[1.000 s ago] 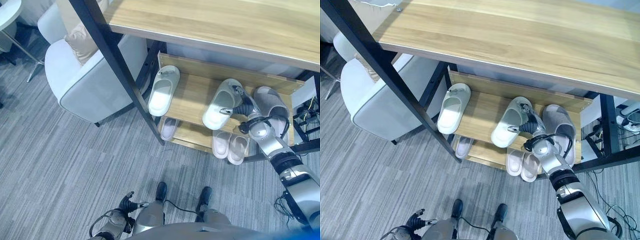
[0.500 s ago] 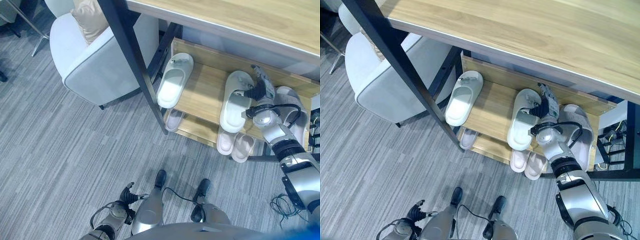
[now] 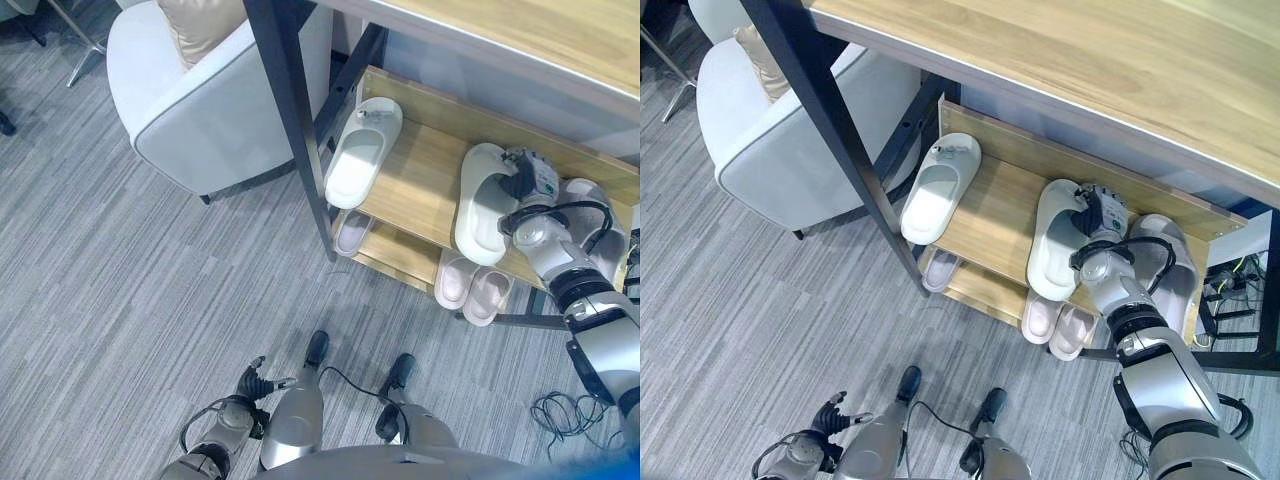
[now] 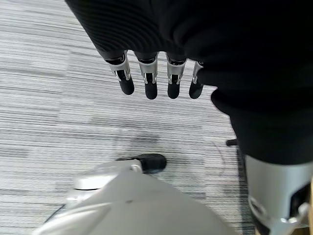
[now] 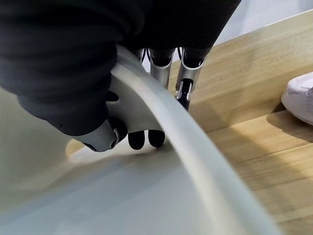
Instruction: Arrange the slippers neatly on the shoe rack.
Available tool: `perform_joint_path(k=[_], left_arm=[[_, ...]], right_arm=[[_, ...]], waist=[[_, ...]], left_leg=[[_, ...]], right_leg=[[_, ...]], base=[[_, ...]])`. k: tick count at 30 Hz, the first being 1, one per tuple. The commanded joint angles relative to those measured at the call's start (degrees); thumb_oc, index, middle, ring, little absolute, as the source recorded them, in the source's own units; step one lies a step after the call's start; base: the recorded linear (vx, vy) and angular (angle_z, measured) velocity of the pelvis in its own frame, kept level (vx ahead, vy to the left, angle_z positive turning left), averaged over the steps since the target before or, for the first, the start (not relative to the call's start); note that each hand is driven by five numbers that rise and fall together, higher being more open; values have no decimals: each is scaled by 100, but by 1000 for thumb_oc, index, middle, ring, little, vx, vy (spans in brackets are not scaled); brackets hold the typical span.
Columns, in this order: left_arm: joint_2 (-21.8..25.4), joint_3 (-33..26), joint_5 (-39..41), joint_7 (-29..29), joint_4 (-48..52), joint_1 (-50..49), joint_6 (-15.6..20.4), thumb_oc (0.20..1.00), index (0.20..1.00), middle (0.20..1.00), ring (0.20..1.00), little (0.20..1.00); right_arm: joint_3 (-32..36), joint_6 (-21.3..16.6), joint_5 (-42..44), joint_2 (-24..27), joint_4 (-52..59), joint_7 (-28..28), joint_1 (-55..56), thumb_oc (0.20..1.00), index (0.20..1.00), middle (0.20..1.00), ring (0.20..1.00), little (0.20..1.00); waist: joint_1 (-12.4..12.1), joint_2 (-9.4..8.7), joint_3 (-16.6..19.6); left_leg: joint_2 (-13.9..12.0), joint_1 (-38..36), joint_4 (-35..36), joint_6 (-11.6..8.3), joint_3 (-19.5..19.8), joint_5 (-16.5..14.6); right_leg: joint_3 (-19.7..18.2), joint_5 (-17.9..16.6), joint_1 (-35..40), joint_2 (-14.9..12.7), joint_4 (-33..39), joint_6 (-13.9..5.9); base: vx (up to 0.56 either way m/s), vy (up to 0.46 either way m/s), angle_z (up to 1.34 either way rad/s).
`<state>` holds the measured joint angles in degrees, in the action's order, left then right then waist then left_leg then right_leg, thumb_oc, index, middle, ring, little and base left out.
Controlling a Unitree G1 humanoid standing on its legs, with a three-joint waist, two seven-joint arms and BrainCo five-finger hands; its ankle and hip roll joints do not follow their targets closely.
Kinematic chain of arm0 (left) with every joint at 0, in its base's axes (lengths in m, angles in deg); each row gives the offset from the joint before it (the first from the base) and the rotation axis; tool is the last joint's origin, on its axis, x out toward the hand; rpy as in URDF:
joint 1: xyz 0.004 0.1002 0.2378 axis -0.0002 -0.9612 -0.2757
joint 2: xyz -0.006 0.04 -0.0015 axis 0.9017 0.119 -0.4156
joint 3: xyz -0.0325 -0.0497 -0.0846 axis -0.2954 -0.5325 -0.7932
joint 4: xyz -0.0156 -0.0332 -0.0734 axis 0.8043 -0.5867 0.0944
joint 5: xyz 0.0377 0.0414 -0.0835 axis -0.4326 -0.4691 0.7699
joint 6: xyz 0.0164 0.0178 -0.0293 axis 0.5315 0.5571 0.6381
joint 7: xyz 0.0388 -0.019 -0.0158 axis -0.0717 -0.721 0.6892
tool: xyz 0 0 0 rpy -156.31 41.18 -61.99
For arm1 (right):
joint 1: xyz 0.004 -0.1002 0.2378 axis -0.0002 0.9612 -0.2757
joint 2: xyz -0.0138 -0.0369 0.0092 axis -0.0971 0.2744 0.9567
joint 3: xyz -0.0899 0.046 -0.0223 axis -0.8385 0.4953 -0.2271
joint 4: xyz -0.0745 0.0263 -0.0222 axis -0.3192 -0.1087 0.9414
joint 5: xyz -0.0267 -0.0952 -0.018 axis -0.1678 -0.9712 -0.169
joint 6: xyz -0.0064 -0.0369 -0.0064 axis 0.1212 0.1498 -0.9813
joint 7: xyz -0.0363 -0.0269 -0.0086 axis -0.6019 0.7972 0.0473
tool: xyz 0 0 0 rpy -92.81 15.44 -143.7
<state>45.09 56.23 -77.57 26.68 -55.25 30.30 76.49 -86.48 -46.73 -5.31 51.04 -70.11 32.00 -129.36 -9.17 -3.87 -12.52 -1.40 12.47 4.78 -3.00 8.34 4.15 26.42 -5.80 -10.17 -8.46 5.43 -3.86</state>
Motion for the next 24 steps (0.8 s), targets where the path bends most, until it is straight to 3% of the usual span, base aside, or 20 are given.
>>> perform_joint_path(k=[1, 4, 11, 20, 24], left_arm=[[-145, 291, -24, -45, -201, 25, 41, 1000, 1000, 1000, 1000, 1000], [-172, 225, -21, -20, -205, 137, 19, 1000, 1000, 1000, 1000, 1000], [-193, 238, -21, 51, -220, 165, -17, 1000, 1000, 1000, 1000, 1000], [-90, 272, 109, 57, -230, 324, -20, 1000, 1000, 1000, 1000, 1000], [-32, 258, 166, 102, -296, 296, -43, 1000, 1000, 1000, 1000, 1000]], right_arm=[[-58, -54, -89, 203, 355, 117, 91, 200, 200, 200, 200, 200], [236, -50, -194, 226, 1229, 247, 203, 200, 200, 200, 200, 200], [414, -32, -102, 116, 1703, 214, 178, 200, 200, 200, 200, 200], [83, -5, 25, -67, 1485, 43, -289, 200, 200, 200, 200, 200], [-89, -1, 158, -247, 1250, -52, -484, 200, 200, 200, 200, 200]], waist=[[-90, -88, 104], [-22, -35, 101], [-34, -23, 142], [-113, -105, 66], [-184, -242, 30]], left_leg=[[-47, 229, 22, -298, -343, -112], [-39, 205, 22, -291, -359, -142], [-13, 193, 22, -262, -333, -164], [24, 330, 22, -260, -276, -121], [17, 413, 22, -265, -236, -105]], right_leg=[[-11, 360, 558, -434, -43, -672], [-53, 349, 555, -459, -43, -680], [-26, 335, 567, -474, -43, -687], [-24, 298, 463, -473, -43, -692], [-2, 291, 410, -462, -43, -688]], base=[[0, 0, 0], [-15, 24, 0], [-1, 5, 0], [-13, 11, 7], [-6, 11, 3]])
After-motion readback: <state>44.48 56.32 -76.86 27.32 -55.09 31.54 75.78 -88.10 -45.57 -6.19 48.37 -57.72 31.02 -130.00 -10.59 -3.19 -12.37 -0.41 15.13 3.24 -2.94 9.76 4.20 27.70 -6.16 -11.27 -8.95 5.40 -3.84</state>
